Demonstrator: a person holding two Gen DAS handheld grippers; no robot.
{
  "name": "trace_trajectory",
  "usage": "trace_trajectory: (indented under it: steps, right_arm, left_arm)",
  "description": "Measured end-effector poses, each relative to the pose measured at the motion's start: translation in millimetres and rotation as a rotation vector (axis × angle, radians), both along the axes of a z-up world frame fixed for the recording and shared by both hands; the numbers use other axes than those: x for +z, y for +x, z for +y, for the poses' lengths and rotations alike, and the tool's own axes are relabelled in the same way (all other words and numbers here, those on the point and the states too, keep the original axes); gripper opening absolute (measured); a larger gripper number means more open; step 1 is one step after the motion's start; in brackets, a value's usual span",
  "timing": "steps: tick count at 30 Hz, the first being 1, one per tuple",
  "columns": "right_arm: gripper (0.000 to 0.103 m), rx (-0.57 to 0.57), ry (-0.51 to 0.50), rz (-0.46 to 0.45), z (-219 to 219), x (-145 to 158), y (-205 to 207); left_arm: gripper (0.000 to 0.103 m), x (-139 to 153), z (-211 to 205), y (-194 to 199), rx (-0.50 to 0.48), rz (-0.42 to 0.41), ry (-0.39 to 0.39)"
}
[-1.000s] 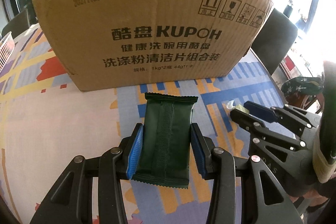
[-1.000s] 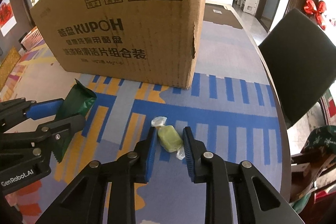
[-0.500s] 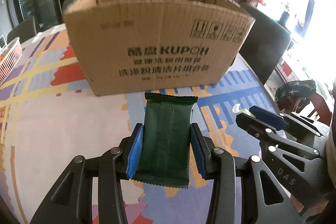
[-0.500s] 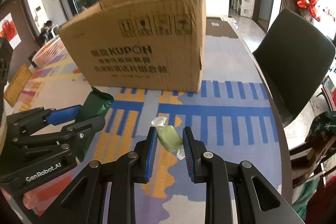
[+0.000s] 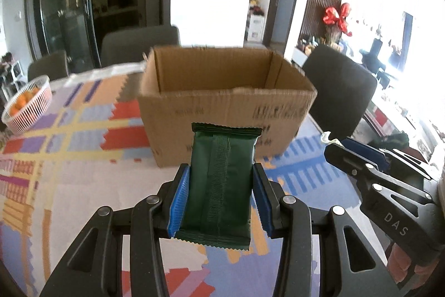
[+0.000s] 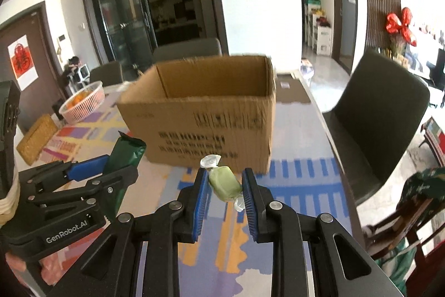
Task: Organize snacks
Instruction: 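Carry the green pack and candy into the box and open both tools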
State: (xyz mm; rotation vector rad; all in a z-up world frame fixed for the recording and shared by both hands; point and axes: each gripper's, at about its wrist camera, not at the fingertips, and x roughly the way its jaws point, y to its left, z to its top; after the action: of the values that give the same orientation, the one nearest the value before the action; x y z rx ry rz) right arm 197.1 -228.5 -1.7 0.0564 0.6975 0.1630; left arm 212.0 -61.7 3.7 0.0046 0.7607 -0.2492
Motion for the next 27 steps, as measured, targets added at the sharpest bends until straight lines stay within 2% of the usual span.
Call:
trace_trajectory:
  steps: [10,15,20,27]
  right_arm:
    - [0.026,0.02,0.015,-0.093,10,41,1]
    - [0.026,0.028,0.002,-0.142,17,64,8]
    - [0.026,0.031,-0.011,-0.176,22,79,16]
    - [0.026,0.034,-0.004,-0.141,23,85,44]
  left_arm:
    - [0.044,45,14,3,0.031,-0.102,-0.028]
    - [0.044,59,19,13,0.039,-0.131,-0.042]
    - [0.044,70,19,26,0.033,-0.155,-0.015]
    - [0.044,81,19,46,0.011,-0.159,-0.002]
